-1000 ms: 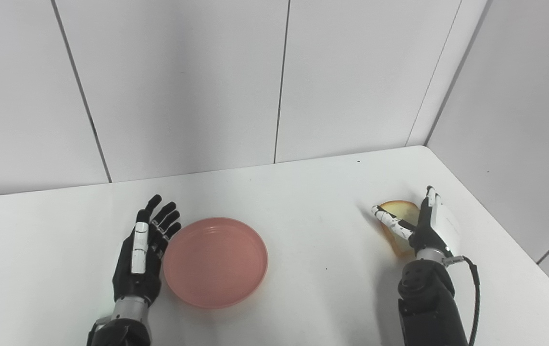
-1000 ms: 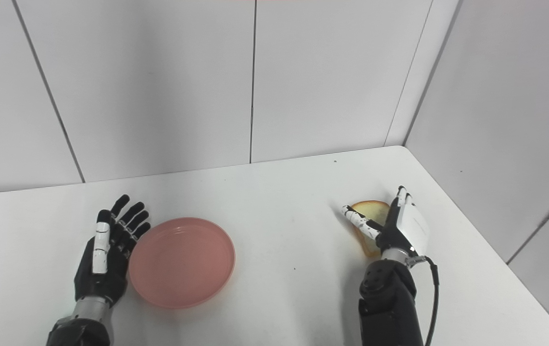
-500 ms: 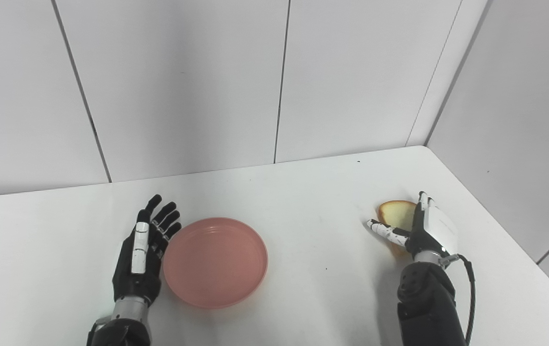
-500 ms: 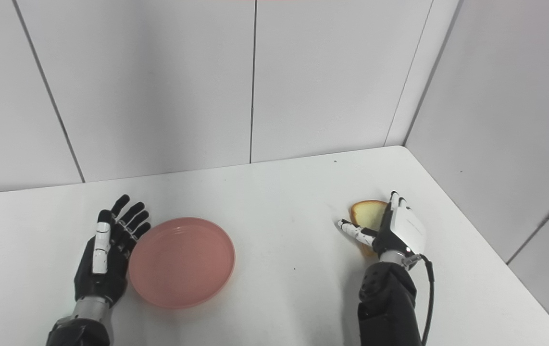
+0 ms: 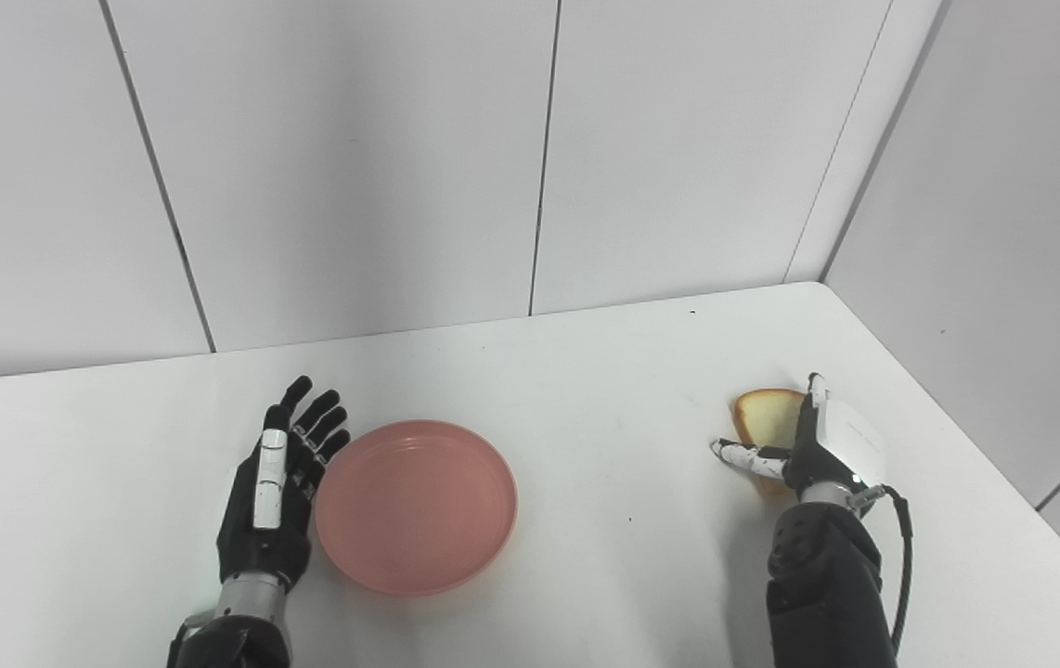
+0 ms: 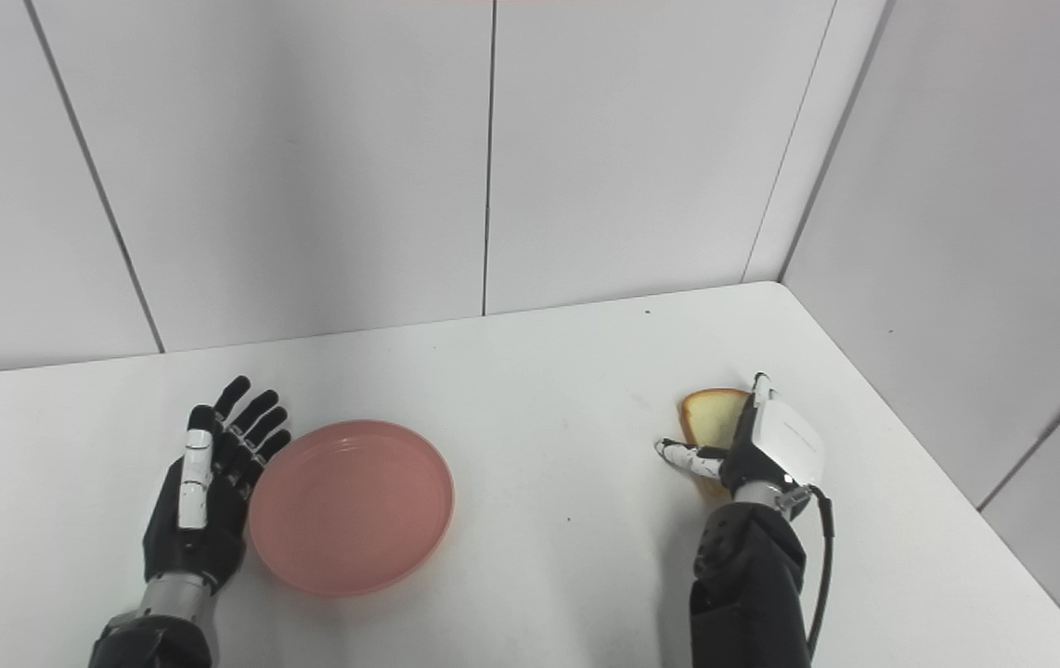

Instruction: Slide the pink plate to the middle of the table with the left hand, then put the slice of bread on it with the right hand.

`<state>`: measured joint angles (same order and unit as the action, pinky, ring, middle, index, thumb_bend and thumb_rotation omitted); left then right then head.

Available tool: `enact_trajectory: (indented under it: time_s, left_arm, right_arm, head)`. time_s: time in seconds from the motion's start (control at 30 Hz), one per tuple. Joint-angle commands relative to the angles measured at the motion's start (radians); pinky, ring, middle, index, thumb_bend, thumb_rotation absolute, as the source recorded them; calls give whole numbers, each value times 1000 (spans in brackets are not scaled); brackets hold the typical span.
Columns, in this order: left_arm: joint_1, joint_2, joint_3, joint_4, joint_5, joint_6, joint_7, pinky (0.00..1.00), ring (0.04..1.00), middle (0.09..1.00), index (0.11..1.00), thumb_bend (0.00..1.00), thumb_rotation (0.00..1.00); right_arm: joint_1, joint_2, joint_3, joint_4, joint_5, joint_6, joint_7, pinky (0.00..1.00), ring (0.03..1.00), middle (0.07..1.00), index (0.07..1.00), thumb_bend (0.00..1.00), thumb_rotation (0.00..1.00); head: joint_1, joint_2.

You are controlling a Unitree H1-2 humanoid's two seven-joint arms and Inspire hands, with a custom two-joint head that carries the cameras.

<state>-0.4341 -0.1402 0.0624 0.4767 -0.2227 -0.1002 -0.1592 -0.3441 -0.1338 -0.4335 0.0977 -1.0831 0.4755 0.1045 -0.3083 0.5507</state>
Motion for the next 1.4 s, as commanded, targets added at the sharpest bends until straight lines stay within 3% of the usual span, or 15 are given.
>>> enact_trajectory:
  time_s: [0.0,0.1,0.13,0.2,0.3,0.5,0.8,1.0,1.13,1.23,1.37]
  left_arm:
    - [35,4,1,32,-7,58,10,854,856,836,870,780,791]
    - [34,4,2,35,-5,55,11,857,853,834,866,778,794]
    - [34,4,2,35,-5,54,12,858,853,834,866,778,795]
    - [34,2,4,34,-7,59,13,857,852,834,867,780,794]
    - [34,2,4,33,-7,58,13,857,853,833,870,779,795]
    - [37,0,3,20,-6,68,16,853,854,832,870,778,799]
    - [36,0,2,22,-2,63,17,847,851,828,870,777,801]
    - [36,-2,3,22,-4,67,18,849,853,830,871,772,801]
    - [36,-2,1,23,0,66,20,845,852,833,870,773,802]
    - [35,-4,-1,25,2,63,21,844,852,834,871,771,803]
    - [36,-10,-5,22,6,63,25,848,853,835,875,765,803]
  right_arm:
    - [-10,-11,-12,-14,-18,-6,-8,740,850,914,968,990,180]
    - [-9,-6,-18,-22,27,-6,-26,569,740,922,961,907,40]
    - [-8,-5,-20,-25,51,-6,-35,557,730,924,961,902,32]
    - [-4,-6,-19,-27,98,-6,-55,430,605,918,960,850,6]
    - [1,-16,-11,-18,139,-6,-71,341,495,861,949,786,0]
    - [7,-28,5,-23,158,-6,-72,323,468,798,929,796,0]
    - [8,-31,12,-37,179,-6,-61,321,471,797,905,802,0]
    - [21,-39,49,-89,197,-6,-60,378,554,879,878,823,0]
    - [29,-40,85,-139,169,-6,-44,376,539,831,850,826,0]
    - [29,-27,100,-189,130,-6,4,421,592,891,867,816,30]
    - [24,-14,122,-259,85,-6,69,439,594,880,874,817,76]
  head:
    - [1,0]
    - [1,0]
    - [1,0]
    - [1,0]
    - [1,0]
    - [3,3]
    - [6,5]
    - [7,6]
    - [9,7]
    - [14,6]
    - [26,5]
